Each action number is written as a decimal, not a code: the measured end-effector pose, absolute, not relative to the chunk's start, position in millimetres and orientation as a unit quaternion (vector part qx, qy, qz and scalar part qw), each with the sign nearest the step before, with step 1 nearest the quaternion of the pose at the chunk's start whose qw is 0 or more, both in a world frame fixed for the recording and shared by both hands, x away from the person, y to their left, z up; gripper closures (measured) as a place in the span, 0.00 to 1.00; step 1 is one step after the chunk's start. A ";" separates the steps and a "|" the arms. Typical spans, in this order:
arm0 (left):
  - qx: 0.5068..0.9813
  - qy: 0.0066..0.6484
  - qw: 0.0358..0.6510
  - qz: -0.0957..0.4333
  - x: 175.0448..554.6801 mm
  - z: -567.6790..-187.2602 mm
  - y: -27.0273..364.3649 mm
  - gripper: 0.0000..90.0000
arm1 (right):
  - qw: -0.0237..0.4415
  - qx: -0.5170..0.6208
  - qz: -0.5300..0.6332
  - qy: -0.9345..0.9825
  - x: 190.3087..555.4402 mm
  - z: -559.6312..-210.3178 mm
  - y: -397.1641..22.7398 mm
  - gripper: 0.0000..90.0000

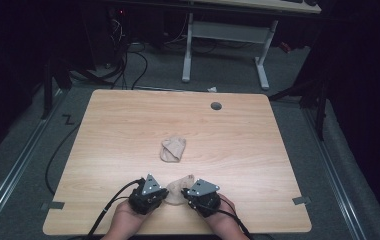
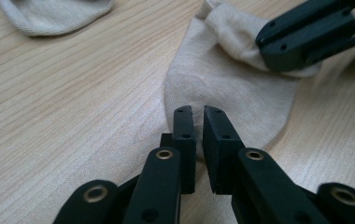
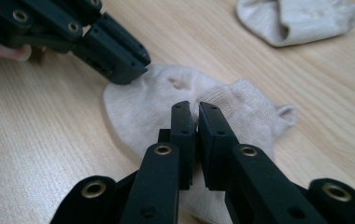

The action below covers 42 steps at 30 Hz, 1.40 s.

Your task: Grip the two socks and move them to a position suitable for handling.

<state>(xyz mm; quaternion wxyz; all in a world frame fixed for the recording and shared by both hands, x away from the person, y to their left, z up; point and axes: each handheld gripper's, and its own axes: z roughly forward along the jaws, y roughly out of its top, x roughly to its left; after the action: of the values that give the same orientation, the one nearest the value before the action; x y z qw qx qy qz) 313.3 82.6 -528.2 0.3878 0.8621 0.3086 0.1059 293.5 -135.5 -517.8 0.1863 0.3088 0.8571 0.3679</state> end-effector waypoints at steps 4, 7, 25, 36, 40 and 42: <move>0.862 0.308 0.388 0.106 313.3 -528.2 82.7 0.92 | 0.192 0.316 0.376 0.850 294.2 -513.9 -141.5 0.94; 0.863 0.307 0.388 0.107 313.2 -528.3 82.7 0.92 | 0.202 0.329 0.383 0.839 297.0 -509.5 -153.1 0.94; 0.864 0.304 0.387 0.107 313.4 -528.2 83.0 0.92 | 0.217 0.427 0.371 0.795 322.3 -516.6 -214.6 0.89; 0.867 0.300 0.383 0.108 314.1 -527.4 84.8 0.92 | 0.204 0.404 0.356 0.818 322.7 -522.3 -204.3 0.97; 0.872 0.295 0.374 0.113 313.2 -525.9 91.2 0.92 | 0.183 0.392 0.348 0.831 318.3 -527.1 -196.5 0.97; 0.873 0.295 0.371 0.112 313.0 -525.4 93.3 0.92 | 0.178 0.391 0.351 0.832 316.9 -527.0 -195.2 0.97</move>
<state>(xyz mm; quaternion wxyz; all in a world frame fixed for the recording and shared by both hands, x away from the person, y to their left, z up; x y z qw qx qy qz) 313.0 93.3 -525.4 0.3711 0.8733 0.2951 0.1123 316.9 -195.2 -527.0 0.1778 0.3907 0.8323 0.3507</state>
